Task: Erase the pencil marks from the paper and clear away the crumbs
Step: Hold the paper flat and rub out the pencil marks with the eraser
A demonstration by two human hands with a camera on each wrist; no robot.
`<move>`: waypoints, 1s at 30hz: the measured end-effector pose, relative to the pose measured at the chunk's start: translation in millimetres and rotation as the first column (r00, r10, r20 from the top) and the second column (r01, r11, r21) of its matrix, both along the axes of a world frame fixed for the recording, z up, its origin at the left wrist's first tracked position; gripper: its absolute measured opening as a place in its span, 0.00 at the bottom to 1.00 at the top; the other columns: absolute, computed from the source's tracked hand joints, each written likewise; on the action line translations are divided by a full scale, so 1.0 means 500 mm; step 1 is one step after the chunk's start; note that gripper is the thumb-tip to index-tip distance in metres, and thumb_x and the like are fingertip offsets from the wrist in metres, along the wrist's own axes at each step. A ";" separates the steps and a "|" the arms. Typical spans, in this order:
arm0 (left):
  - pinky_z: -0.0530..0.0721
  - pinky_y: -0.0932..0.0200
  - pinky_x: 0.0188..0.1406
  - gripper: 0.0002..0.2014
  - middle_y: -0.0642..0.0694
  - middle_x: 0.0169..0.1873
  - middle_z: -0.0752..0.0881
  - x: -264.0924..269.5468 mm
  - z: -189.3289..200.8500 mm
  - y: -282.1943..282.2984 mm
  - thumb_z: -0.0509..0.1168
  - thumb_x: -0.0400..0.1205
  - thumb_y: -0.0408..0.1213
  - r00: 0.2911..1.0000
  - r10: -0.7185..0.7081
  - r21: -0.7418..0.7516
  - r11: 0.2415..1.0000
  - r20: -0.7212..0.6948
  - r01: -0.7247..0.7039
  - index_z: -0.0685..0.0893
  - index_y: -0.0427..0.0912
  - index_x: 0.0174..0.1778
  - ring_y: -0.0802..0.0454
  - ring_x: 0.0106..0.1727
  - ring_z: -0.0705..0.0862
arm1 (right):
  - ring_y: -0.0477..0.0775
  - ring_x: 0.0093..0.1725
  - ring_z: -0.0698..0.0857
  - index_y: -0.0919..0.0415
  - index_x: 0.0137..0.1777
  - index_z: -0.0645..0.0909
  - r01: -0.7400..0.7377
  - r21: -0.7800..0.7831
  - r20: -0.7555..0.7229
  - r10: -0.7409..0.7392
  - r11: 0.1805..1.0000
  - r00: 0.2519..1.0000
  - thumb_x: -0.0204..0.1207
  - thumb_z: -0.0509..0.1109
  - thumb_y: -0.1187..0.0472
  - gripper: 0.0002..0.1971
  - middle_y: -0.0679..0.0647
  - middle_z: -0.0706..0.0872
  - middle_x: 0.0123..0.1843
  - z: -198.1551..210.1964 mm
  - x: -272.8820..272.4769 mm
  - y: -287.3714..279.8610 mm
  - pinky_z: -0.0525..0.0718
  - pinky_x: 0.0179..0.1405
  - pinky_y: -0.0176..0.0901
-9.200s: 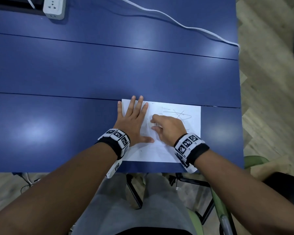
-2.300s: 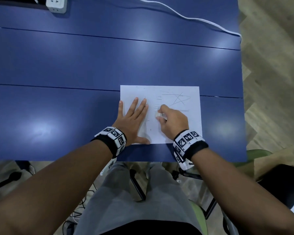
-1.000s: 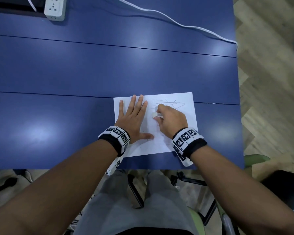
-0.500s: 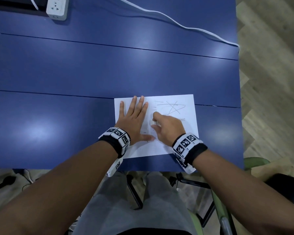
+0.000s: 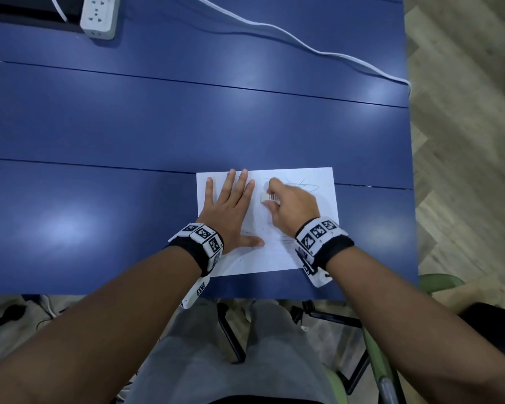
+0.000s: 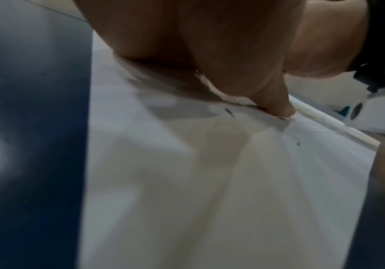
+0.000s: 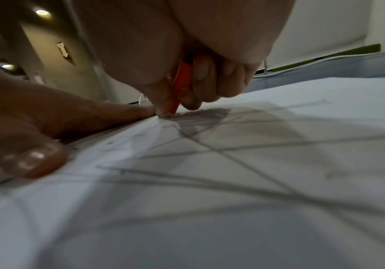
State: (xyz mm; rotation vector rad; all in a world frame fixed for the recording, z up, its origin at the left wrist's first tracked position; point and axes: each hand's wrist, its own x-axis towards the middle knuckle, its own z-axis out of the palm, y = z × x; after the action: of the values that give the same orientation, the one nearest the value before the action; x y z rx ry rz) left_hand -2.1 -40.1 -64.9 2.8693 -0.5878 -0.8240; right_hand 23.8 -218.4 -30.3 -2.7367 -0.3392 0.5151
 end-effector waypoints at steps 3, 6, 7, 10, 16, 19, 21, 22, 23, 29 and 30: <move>0.33 0.24 0.81 0.66 0.43 0.84 0.23 0.000 0.002 0.002 0.54 0.70 0.83 1.000 0.001 -0.001 1.000 -0.011 -0.001 0.27 0.41 0.86 0.40 0.84 0.22 | 0.60 0.42 0.84 0.53 0.53 0.72 0.039 0.027 0.002 -0.039 0.999 0.999 0.80 0.67 0.53 0.08 0.51 0.87 0.42 -0.005 -0.004 0.001 0.79 0.38 0.47; 0.34 0.23 0.81 0.66 0.42 0.84 0.22 -0.001 0.001 0.003 0.53 0.70 0.83 1.000 -0.006 -0.003 1.000 -0.014 0.006 0.27 0.41 0.86 0.40 0.84 0.22 | 0.58 0.43 0.84 0.52 0.54 0.72 -0.046 0.001 -0.035 0.046 0.999 0.998 0.81 0.66 0.53 0.08 0.49 0.88 0.44 0.002 -0.046 0.004 0.82 0.41 0.49; 0.34 0.23 0.81 0.66 0.42 0.84 0.22 0.000 0.002 0.003 0.52 0.70 0.83 1.000 -0.007 -0.005 1.000 -0.015 0.007 0.27 0.41 0.86 0.40 0.84 0.22 | 0.58 0.43 0.84 0.53 0.55 0.72 -0.068 -0.005 -0.045 0.067 0.998 0.997 0.81 0.66 0.53 0.08 0.49 0.88 0.44 0.003 -0.048 0.003 0.82 0.42 0.49; 0.34 0.23 0.81 0.66 0.43 0.83 0.21 0.002 0.001 0.002 0.52 0.70 0.84 1.000 -0.013 0.003 1.000 -0.013 0.013 0.27 0.41 0.86 0.40 0.84 0.21 | 0.58 0.42 0.83 0.53 0.54 0.72 -0.023 -0.003 -0.027 0.023 1.000 0.999 0.81 0.66 0.52 0.08 0.50 0.87 0.42 0.002 -0.009 0.001 0.80 0.40 0.48; 0.34 0.23 0.81 0.66 0.42 0.83 0.22 -0.001 0.000 0.000 0.52 0.70 0.84 1.000 -0.018 0.015 1.000 -0.020 0.019 0.26 0.41 0.86 0.40 0.84 0.22 | 0.58 0.40 0.82 0.53 0.52 0.72 0.059 0.022 -0.023 -0.059 0.998 0.998 0.80 0.67 0.53 0.08 0.49 0.85 0.40 -0.004 -0.006 -0.004 0.76 0.37 0.46; 0.34 0.23 0.81 0.66 0.42 0.83 0.21 0.002 0.003 0.003 0.52 0.70 0.84 0.999 -0.026 0.017 0.999 -0.019 0.027 0.27 0.40 0.86 0.39 0.84 0.22 | 0.57 0.43 0.85 0.52 0.54 0.72 -0.011 0.010 -0.036 0.011 1.000 0.999 0.81 0.67 0.52 0.08 0.48 0.88 0.45 -0.006 -0.031 -0.007 0.82 0.41 0.48; 0.34 0.23 0.81 0.66 0.42 0.83 0.21 0.003 0.001 0.003 0.52 0.71 0.83 0.999 -0.029 0.016 0.999 -0.020 0.029 0.27 0.41 0.86 0.39 0.84 0.21 | 0.57 0.44 0.85 0.52 0.54 0.72 -0.021 -0.003 -0.018 0.021 1.000 1.000 0.81 0.67 0.51 0.09 0.48 0.88 0.45 -0.007 -0.017 -0.008 0.82 0.41 0.48; 0.34 0.23 0.81 0.66 0.42 0.83 0.21 0.003 0.002 0.003 0.52 0.71 0.83 0.999 -0.030 0.014 0.999 -0.021 0.031 0.27 0.41 0.86 0.39 0.84 0.21 | 0.57 0.43 0.85 0.52 0.54 0.72 -0.003 -0.004 -0.005 0.003 1.000 1.000 0.81 0.67 0.50 0.09 0.49 0.88 0.44 -0.008 -0.007 -0.009 0.81 0.40 0.48; 0.34 0.23 0.81 0.66 0.42 0.83 0.22 0.003 0.004 0.003 0.52 0.71 0.83 0.999 -0.031 0.013 0.999 -0.020 0.031 0.26 0.41 0.86 0.39 0.84 0.21 | 0.58 0.42 0.84 0.53 0.53 0.72 0.030 0.002 0.003 -0.030 1.000 1.000 0.81 0.67 0.50 0.09 0.49 0.87 0.42 -0.008 0.003 -0.010 0.79 0.38 0.46; 0.33 0.24 0.81 0.66 0.42 0.83 0.22 0.002 0.006 0.003 0.52 0.71 0.83 0.999 -0.033 0.022 0.999 -0.019 0.033 0.26 0.40 0.85 0.39 0.84 0.22 | 0.58 0.42 0.83 0.54 0.53 0.73 0.112 0.039 -0.009 -0.112 0.993 0.994 0.81 0.67 0.52 0.08 0.50 0.87 0.42 -0.011 -0.021 0.004 0.76 0.37 0.45; 0.33 0.24 0.81 0.66 0.41 0.83 0.21 0.002 0.006 0.004 0.52 0.71 0.83 0.999 -0.032 0.022 0.999 -0.021 0.033 0.26 0.40 0.85 0.39 0.84 0.22 | 0.58 0.42 0.84 0.54 0.53 0.73 0.082 0.030 -0.012 -0.081 0.996 0.997 0.81 0.67 0.52 0.08 0.49 0.87 0.42 -0.009 -0.025 0.004 0.76 0.37 0.45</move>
State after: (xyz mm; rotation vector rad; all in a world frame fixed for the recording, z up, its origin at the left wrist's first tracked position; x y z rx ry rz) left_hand -1.2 -38.3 -61.7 2.8748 -0.6285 -0.8683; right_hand 11.3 -216.2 -35.0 -2.7042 -0.2297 0.4985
